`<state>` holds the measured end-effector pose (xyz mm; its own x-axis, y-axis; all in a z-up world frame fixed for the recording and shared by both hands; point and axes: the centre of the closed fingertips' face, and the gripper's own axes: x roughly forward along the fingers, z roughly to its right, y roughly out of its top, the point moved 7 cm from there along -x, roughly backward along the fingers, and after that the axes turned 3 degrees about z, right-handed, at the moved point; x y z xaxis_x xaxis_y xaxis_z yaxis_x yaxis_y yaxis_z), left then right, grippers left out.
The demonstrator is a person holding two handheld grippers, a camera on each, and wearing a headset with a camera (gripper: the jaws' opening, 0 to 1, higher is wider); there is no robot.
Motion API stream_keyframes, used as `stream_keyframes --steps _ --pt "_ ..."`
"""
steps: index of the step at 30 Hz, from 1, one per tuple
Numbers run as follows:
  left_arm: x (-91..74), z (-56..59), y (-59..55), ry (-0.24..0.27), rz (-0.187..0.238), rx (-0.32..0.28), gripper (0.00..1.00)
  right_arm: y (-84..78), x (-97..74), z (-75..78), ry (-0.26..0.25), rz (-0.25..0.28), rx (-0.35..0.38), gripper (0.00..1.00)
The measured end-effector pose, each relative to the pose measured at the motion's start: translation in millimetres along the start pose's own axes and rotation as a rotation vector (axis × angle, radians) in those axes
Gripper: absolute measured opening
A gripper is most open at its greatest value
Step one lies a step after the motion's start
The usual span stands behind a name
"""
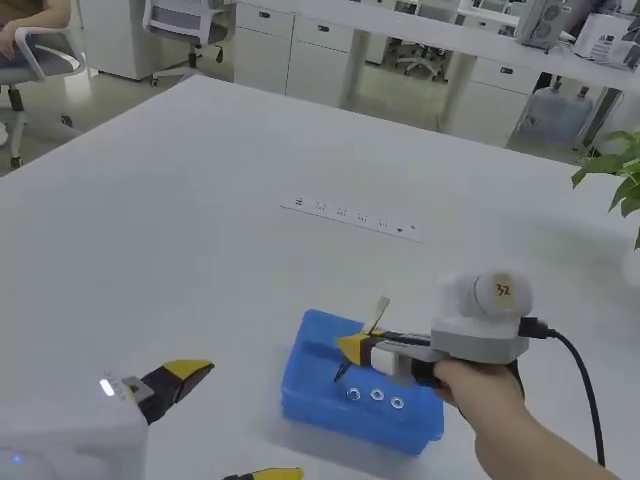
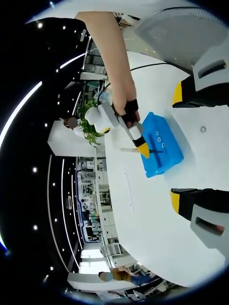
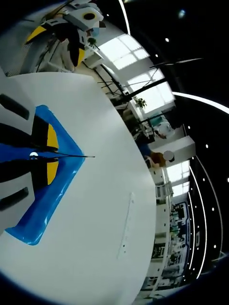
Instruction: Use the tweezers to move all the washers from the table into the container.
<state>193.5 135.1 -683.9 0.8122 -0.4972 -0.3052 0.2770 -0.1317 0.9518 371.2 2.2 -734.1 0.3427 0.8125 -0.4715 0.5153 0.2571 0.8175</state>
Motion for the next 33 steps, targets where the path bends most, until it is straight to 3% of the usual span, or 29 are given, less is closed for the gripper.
stream_keyframes --steps 8,13,16,18,21,25,27,28,30,33 --pt "0.0 -0.2 0.2 0.000 0.001 -0.001 0.69 -4.3 3.1 0.9 0.016 0.005 0.057 0.03" --pt "0.0 -0.4 0.3 0.002 0.002 -0.003 0.69 -5.8 3.1 0.5 0.010 0.006 0.055 0.04" --pt "0.1 -0.3 0.3 0.002 0.002 -0.004 0.69 -3.9 -1.5 -0.7 0.004 0.029 0.070 0.04" --pt "-0.1 -0.4 0.6 0.003 0.005 -0.007 0.70 1.6 -7.8 -5.2 0.016 0.077 0.085 0.04" --pt "-0.7 1.1 4.2 -0.009 0.034 -0.021 0.71 13.0 -21.2 -21.7 0.077 0.163 0.102 0.04" --pt "-0.3 3.2 4.5 -0.021 0.034 -0.018 0.72 15.2 -38.6 -54.9 0.175 0.171 0.002 0.03" --pt "-0.7 8.2 9.1 -0.048 0.063 -0.020 0.74 12.1 -43.0 -68.1 0.221 0.174 0.004 0.03" --pt "-0.7 10.2 10.7 -0.057 0.073 -0.015 0.75 7.2 -44.4 -77.0 0.257 0.162 -0.001 0.03" --pt "-0.3 14.0 11.3 -0.073 0.074 0.001 0.76 -4.5 -42.2 -88.0 0.279 0.127 -0.008 0.03" --pt "0.6 18.2 11.8 -0.092 0.079 0.022 0.77 -26.2 -34.1 -96.9 0.281 0.055 -0.052 0.03"
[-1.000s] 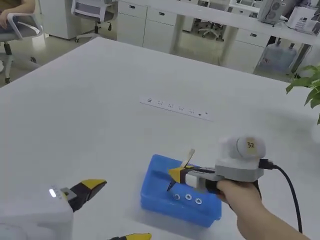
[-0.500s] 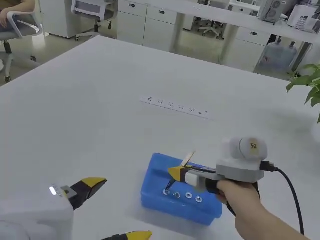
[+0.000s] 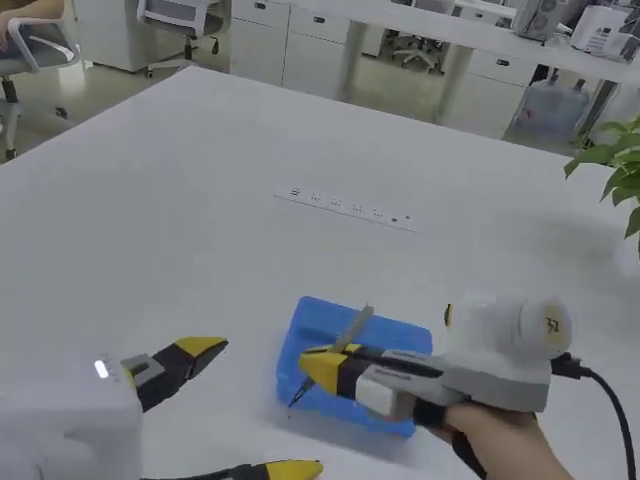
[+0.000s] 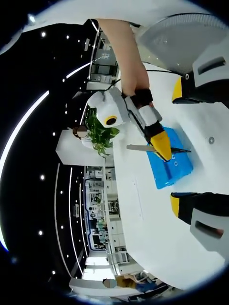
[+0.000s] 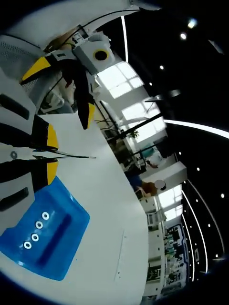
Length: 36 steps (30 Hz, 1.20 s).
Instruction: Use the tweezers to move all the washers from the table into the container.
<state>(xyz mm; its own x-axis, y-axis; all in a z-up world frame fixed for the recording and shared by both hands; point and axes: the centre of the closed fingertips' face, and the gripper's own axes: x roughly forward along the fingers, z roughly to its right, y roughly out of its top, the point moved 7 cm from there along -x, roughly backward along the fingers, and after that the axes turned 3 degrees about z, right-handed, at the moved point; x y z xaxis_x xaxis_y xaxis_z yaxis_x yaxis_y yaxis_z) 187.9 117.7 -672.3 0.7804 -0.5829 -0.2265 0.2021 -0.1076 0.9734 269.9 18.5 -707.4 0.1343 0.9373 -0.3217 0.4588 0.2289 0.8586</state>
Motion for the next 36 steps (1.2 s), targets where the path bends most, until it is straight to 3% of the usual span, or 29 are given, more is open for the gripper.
stream_keyframes --steps 8,16,20,22,24,25,30,33,36 --pt "-1.2 -0.4 0.9 -0.006 0.013 0.000 0.77 -40.1 13.7 -8.9 -0.038 -0.131 -0.082 0.04" --pt "-0.9 4.3 0.3 -0.046 0.010 0.013 0.77 -45.4 14.0 -16.5 -0.069 -0.119 -0.131 0.04" --pt "-0.2 8.3 -0.8 -0.068 0.001 0.024 0.77 -50.7 16.3 -16.2 -0.070 -0.154 -0.169 0.04" --pt "-0.4 9.7 -0.7 -0.074 0.001 0.035 0.77 -50.1 15.6 -18.0 -0.073 -0.142 -0.177 0.04" --pt "-0.6 10.0 -0.7 -0.076 0.000 0.037 0.76 -50.2 15.5 -20.4 -0.068 -0.152 -0.209 0.04" --pt "-0.6 9.9 -0.6 -0.077 0.001 0.037 0.76 -49.9 15.7 -21.0 -0.060 -0.163 -0.266 0.03" --pt "-2.0 7.4 2.0 -0.061 0.023 0.017 0.76 -52.6 16.1 -29.2 -0.027 -0.194 -0.412 0.03" --pt "-1.8 5.8 1.7 -0.047 0.019 0.012 0.76 -53.8 14.3 -28.4 -0.030 -0.188 -0.400 0.03" --pt "-1.6 3.7 1.7 -0.030 0.019 0.004 0.76 -52.1 11.3 -22.0 -0.031 -0.176 -0.332 0.03"
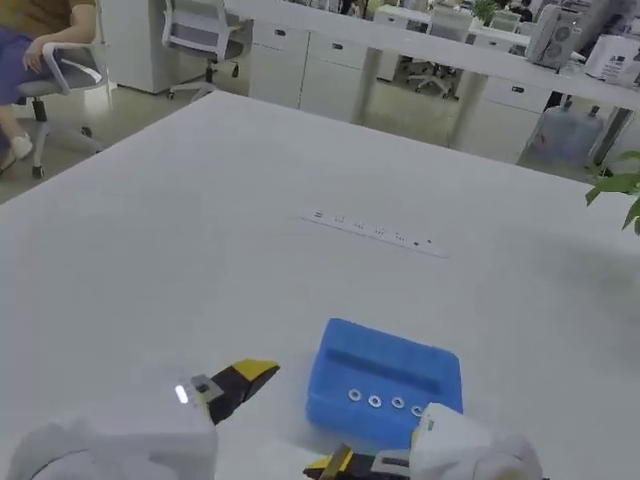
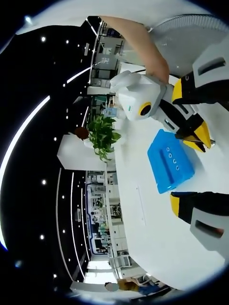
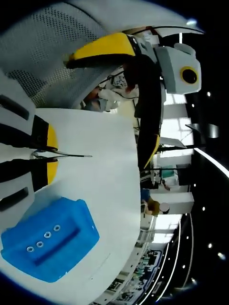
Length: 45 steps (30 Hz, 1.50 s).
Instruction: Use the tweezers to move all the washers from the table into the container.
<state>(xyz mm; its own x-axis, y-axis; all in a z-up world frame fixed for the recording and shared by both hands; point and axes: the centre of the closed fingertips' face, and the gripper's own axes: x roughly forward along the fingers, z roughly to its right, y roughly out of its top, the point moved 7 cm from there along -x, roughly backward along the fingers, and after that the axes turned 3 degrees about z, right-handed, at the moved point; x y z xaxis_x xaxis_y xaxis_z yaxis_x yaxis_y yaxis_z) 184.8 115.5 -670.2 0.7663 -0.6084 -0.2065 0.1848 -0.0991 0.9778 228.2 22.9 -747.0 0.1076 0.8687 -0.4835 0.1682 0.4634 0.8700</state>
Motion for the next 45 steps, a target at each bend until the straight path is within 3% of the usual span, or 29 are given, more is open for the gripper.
stream_keyframes --steps 2,5,7,11,15,16,19,22,27,28,31,34,41,45 --pt "-0.6 -1.9 0.2 0.017 0.002 -0.002 0.76 2.9 -4.8 4.5 -0.006 0.016 0.023 0.03" --pt "-1.3 -6.6 -1.4 0.053 -0.007 -0.006 0.76 16.7 -16.5 10.7 -0.002 0.106 0.081 0.03" --pt "-1.8 -7.7 -1.4 0.063 -0.005 -0.005 0.75 24.4 -26.6 16.5 -0.012 0.137 0.091 0.03" --pt "-4.1 -8.5 0.9 0.076 0.015 0.003 0.75 36.8 -40.3 26.4 -0.033 0.155 0.108 0.03" --pt "-1.6 -8.3 -1.5 0.070 -0.008 0.006 0.75 49.5 -46.0 49.0 -0.101 0.177 0.095 0.03" --pt "-1.3 -7.6 -2.0 0.067 -0.014 0.011 0.75 53.4 -47.8 59.1 -0.141 0.190 0.106 0.03" --pt "0.1 -6.4 -3.2 0.057 -0.025 0.011 0.75 57.8 -48.0 79.6 -0.191 0.224 0.182 0.03" --pt "-1.3 -7.5 -4.0 0.071 -0.034 0.030 0.75 55.5 -42.2 98.0 -0.233 0.179 0.199 0.03" --pt "-3.0 -10.5 -3.1 0.077 -0.020 0.007 0.74 46.7 -26.2 120.0 -0.264 0.168 0.279 0.03" --pt "-2.8 -9.7 -2.3 0.071 -0.013 0.007 0.74 43.8 -23.6 119.7 -0.268 0.155 0.324 0.03" --pt "-3.3 -8.2 -0.1 0.064 0.004 0.019 0.74 38.8 -17.0 126.9 -0.288 0.127 0.319 0.03" --pt "-2.8 -7.2 -0.6 0.046 0.004 0.006 0.74 36.1 -12.9 133.8 -0.303 0.149 0.394 0.03" --pt "-1.0 -5.2 -4.0 0.033 -0.023 0.015 0.73 35.2 -7.1 136.3 -0.297 0.145 0.388 0.03" --pt "-1.2 -6.2 -4.4 0.033 -0.024 0.005 0.72 34.4 3.9 127.9 -0.258 0.097 0.299 0.03"
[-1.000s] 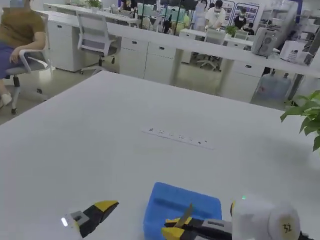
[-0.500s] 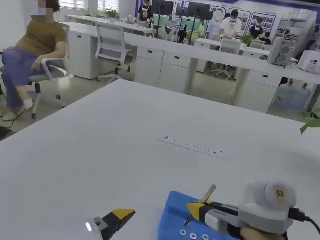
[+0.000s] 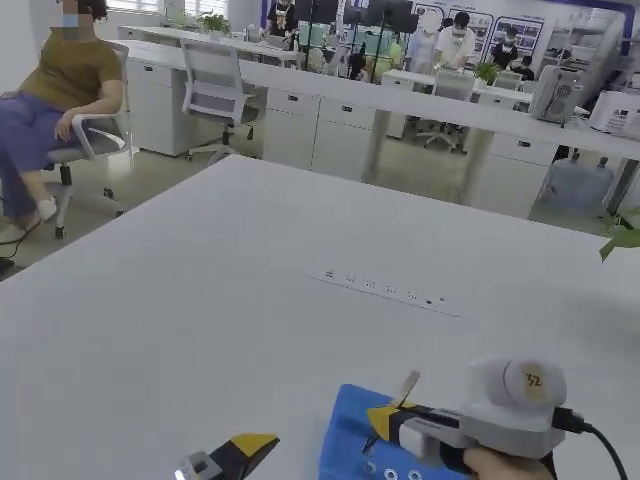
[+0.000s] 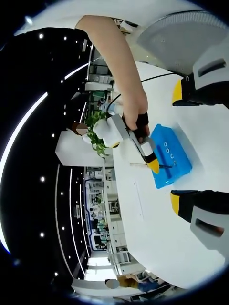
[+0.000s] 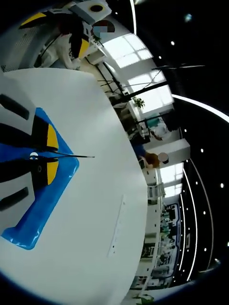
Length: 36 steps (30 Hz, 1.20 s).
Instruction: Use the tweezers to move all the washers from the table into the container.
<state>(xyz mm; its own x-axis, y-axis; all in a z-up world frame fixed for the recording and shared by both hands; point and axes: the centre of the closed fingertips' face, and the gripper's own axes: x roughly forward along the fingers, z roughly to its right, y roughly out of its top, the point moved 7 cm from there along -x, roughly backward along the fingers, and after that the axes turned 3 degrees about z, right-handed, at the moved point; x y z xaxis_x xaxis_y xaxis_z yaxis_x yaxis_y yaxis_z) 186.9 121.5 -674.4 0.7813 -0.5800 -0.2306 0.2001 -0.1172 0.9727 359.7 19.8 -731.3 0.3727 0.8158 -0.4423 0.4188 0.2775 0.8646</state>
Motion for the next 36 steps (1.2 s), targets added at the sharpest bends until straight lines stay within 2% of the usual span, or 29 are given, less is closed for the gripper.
stream_keyframes --steps 3,10,18,22,26,32,33,36 --pt "0.4 -0.2 -0.3 0.002 -0.005 0.004 0.72 -5.4 4.6 -3.1 0.003 -0.028 -0.032 0.03" --pt "-0.3 -1.6 -0.4 0.012 -0.005 0.000 0.71 -14.9 9.0 -5.1 0.017 -0.049 -0.079 0.03" --pt "0.0 -1.6 -1.4 0.013 -0.016 0.009 0.71 -14.6 5.7 -3.7 0.028 -0.023 -0.072 0.04" --pt "-0.2 -1.8 -1.3 0.015 -0.015 0.008 0.71 -7.9 0.1 -3.3 0.017 0.032 -0.051 0.04" --pt "0.1 -1.3 -1.6 0.012 -0.020 0.010 0.70 2.6 -8.5 -7.0 0.015 0.081 -0.066 0.04" --pt "0.7 0.4 -1.8 0.001 -0.024 0.014 0.68 19.1 -34.2 -13.8 0.005 0.171 -0.072 0.04" --pt "0.8 0.5 -1.9 0.000 -0.025 0.014 0.68 22.4 -41.0 -19.4 0.008 0.188 -0.071 0.04" --pt "0.8 1.0 -2.0 -0.007 -0.025 0.009 0.64 24.6 -55.1 -27.7 0.006 0.194 -0.119 0.04"
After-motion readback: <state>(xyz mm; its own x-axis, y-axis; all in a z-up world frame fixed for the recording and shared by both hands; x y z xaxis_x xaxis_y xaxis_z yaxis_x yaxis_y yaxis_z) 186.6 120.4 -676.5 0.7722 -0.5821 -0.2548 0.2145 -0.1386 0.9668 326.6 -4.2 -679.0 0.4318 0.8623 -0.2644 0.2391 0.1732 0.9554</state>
